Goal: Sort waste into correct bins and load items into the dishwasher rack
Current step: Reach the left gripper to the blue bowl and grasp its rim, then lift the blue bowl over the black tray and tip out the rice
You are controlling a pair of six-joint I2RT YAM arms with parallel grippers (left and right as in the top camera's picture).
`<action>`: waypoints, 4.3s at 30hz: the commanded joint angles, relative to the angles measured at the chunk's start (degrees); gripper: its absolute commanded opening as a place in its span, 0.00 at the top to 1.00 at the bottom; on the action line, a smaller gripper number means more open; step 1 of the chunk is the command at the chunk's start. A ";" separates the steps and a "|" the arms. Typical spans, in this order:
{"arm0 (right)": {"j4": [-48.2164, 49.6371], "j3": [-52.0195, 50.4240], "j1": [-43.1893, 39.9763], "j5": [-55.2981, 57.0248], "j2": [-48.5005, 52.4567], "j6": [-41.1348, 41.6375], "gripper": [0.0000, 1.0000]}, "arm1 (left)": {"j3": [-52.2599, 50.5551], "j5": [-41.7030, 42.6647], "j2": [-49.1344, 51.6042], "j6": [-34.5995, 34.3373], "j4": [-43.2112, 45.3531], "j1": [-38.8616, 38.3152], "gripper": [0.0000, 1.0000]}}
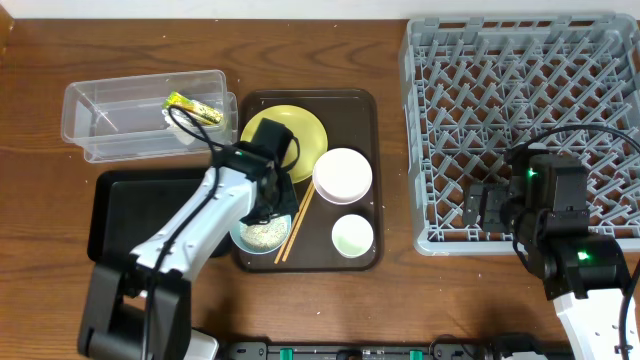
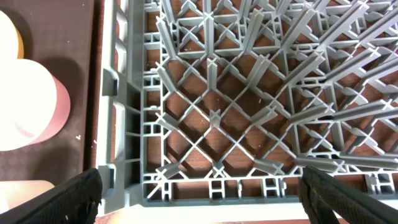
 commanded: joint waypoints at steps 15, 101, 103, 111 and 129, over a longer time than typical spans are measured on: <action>-0.24 1.11 -1.11 0.15 -0.04 0.61 0.01 | -0.22 -0.68 8.31 0.57 4.04 -2.51 0.79; -1.57 1.11 -1.11 0.20 -0.04 0.59 0.01 | 5.22 -4.00 -4.37 6.99 -3.26 -3.74 0.94; -1.57 1.11 -1.11 0.20 -0.04 0.59 0.01 | 5.22 -3.45 -6.25 7.06 -4.04 -1.14 0.94; -1.60 1.11 -1.11 0.20 -0.04 0.57 0.01 | 4.87 15.80 -8.28 19.21 -4.13 17.11 0.94; -2.01 1.11 -1.11 0.17 -0.04 0.59 0.01 | 3.28 65.16 5.73 36.15 -4.46 53.24 0.94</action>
